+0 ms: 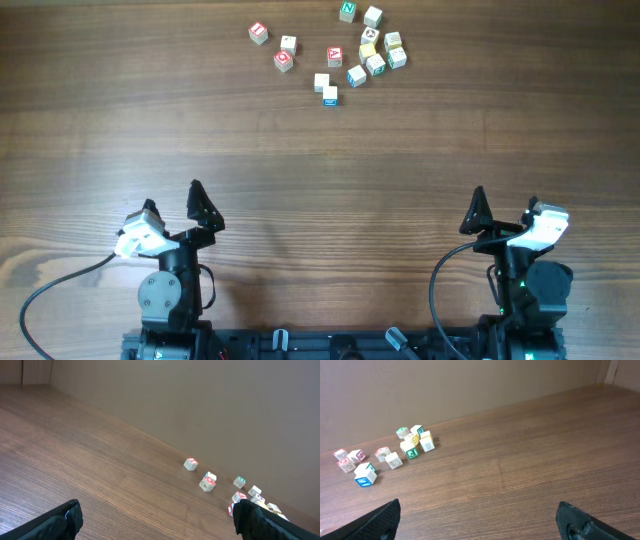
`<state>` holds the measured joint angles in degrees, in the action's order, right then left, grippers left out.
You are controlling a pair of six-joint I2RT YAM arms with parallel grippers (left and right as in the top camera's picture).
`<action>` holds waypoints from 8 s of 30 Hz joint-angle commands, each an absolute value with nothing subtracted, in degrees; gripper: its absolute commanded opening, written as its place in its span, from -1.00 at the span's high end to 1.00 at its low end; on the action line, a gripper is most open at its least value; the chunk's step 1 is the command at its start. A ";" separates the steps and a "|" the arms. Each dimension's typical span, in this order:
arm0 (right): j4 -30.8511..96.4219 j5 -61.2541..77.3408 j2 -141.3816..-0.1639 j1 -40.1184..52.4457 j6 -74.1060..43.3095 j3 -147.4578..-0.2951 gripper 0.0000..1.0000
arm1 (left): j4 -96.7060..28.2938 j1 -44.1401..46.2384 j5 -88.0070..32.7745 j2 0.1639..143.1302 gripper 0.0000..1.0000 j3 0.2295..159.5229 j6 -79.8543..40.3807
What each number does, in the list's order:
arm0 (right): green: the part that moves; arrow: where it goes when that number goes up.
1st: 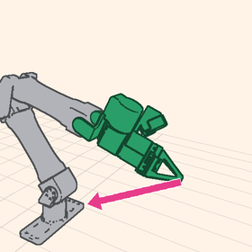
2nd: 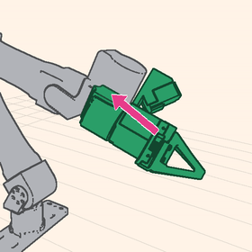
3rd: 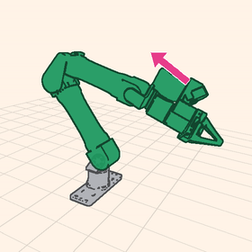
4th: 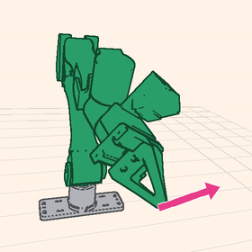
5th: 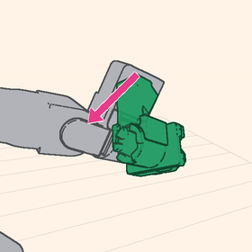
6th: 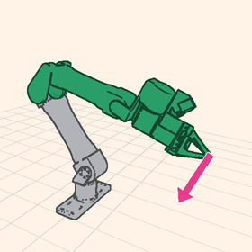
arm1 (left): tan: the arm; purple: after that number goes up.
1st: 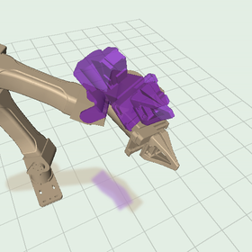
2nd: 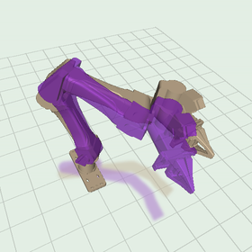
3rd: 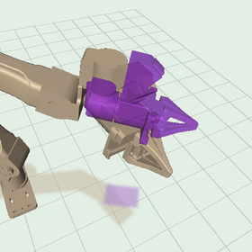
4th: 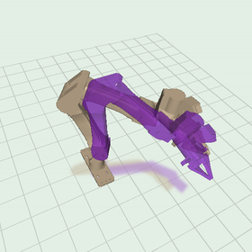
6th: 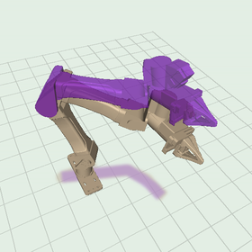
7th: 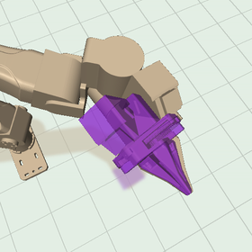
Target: Form a circle
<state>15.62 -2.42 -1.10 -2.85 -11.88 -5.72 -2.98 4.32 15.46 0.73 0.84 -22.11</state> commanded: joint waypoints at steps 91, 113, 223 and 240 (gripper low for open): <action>15.44 -2.98 -0.80 -3.14 -12.12 -5.98 -0.99 | -40.36 4.01 -16.88 80.40 -0.99 72.29 -19.68; 15.44 -2.98 -0.80 -3.14 -12.14 -5.98 -0.99 | -37.93 4.82 -11.92 96.03 -0.99 83.33 -16.88; 15.44 -3.01 -0.80 -3.14 -12.14 -5.98 -0.99 | -4.80 21.39 1.89 115.55 0.35 90.02 -12.40; 15.44 -2.98 -0.80 -3.14 -12.12 -5.98 -1.00 | -40.97 27.73 0.89 104.27 0.47 83.37 -32.18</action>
